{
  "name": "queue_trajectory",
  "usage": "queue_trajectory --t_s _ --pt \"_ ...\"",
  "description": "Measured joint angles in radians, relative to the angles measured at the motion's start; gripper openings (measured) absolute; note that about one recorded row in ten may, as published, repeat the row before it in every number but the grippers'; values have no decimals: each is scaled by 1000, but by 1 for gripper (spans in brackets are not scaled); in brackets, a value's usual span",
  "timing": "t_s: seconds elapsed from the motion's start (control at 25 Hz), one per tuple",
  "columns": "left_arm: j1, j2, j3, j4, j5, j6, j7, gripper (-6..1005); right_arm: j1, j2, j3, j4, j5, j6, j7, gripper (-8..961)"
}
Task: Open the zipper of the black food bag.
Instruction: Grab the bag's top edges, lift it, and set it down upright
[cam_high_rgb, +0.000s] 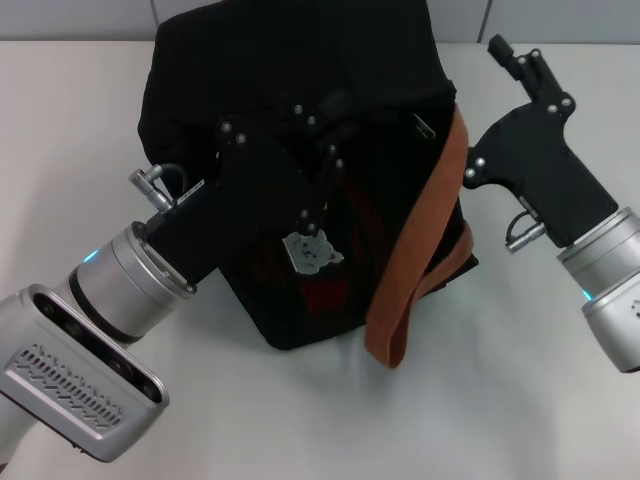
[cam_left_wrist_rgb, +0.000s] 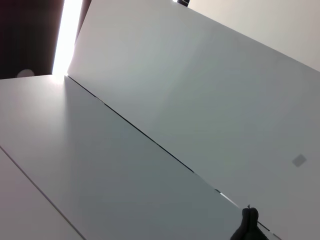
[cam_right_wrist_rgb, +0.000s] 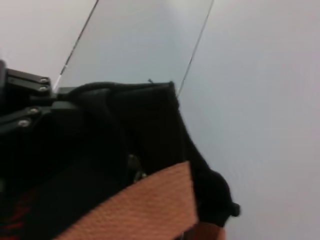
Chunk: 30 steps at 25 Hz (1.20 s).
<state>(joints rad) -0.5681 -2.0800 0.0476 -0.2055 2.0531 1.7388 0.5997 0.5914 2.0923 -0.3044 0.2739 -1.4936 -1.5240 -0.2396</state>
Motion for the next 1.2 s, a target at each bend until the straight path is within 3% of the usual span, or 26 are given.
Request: queue_trajectory --t_s 0.64,1.2 --pt "-4 0 0 0 0 -1 0 97 -33 0 -6 1 -106 -1 -24 837" --pt "-9 0 0 -2 -2 -1 0 101 -50 0 56 21 -173 -4 -111 805"
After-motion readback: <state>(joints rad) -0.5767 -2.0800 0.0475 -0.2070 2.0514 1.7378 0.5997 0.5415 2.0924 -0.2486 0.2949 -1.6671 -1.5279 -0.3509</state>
